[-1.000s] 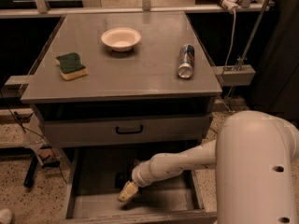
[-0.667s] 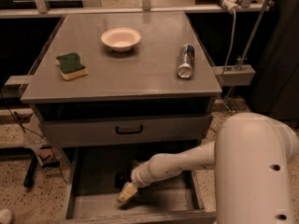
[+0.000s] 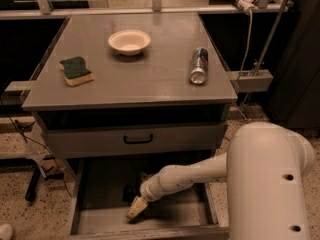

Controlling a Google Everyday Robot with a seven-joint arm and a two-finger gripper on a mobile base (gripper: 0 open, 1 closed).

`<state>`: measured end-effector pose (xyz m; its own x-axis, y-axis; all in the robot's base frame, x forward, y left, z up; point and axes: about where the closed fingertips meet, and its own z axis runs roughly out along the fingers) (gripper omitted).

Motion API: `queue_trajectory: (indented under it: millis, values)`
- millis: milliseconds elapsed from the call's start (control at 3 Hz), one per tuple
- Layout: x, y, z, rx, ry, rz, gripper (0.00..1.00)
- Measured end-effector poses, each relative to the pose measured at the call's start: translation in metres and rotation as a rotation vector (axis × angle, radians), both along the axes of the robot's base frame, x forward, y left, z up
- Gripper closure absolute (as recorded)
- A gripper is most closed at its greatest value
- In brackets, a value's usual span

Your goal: Pick rxbar chocolate from middle drawer and place on counter

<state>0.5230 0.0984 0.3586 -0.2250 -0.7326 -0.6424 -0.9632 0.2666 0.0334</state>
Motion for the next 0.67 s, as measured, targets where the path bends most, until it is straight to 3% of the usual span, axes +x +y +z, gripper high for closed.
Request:
queue_trajectory:
  millis: [667]
  values:
    - [-0.0115,-0.0017,-0.0107,-0.006,0.026,-0.021,0.0]
